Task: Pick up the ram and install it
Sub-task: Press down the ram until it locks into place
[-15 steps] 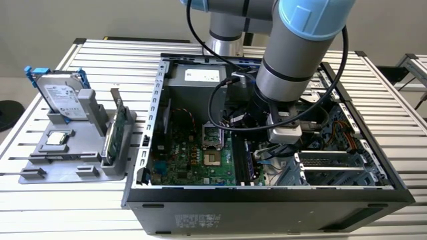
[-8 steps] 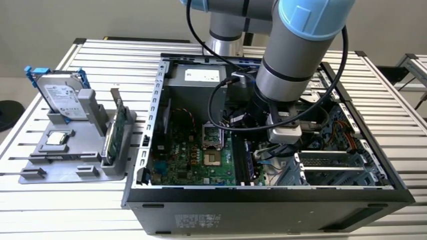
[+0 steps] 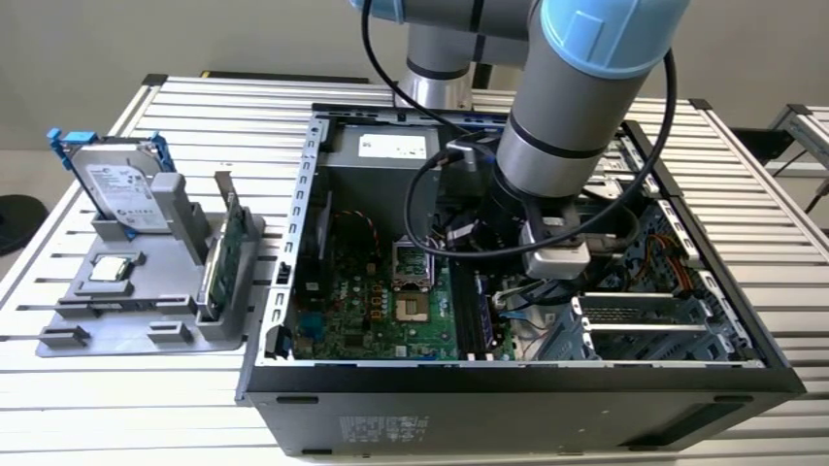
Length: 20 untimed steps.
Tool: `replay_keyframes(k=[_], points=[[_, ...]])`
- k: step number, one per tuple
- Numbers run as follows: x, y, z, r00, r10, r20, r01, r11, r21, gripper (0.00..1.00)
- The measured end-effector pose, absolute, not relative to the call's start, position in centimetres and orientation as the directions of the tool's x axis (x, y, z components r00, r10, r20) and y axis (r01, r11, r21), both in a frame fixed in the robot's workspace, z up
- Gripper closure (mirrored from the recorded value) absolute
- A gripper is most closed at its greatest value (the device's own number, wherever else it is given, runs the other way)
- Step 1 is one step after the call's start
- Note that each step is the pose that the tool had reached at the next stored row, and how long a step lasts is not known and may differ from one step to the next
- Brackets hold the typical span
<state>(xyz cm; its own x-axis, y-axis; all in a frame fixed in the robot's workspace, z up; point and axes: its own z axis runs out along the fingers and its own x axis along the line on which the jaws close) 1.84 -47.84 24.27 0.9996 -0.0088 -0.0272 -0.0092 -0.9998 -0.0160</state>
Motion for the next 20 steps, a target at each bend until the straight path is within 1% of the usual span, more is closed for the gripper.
replay_keyframes(k=[20], points=[[1.81, -47.83, 24.27, 0.996, 0.083, -0.027, 0.083, -0.996, -0.016, 1.0]])
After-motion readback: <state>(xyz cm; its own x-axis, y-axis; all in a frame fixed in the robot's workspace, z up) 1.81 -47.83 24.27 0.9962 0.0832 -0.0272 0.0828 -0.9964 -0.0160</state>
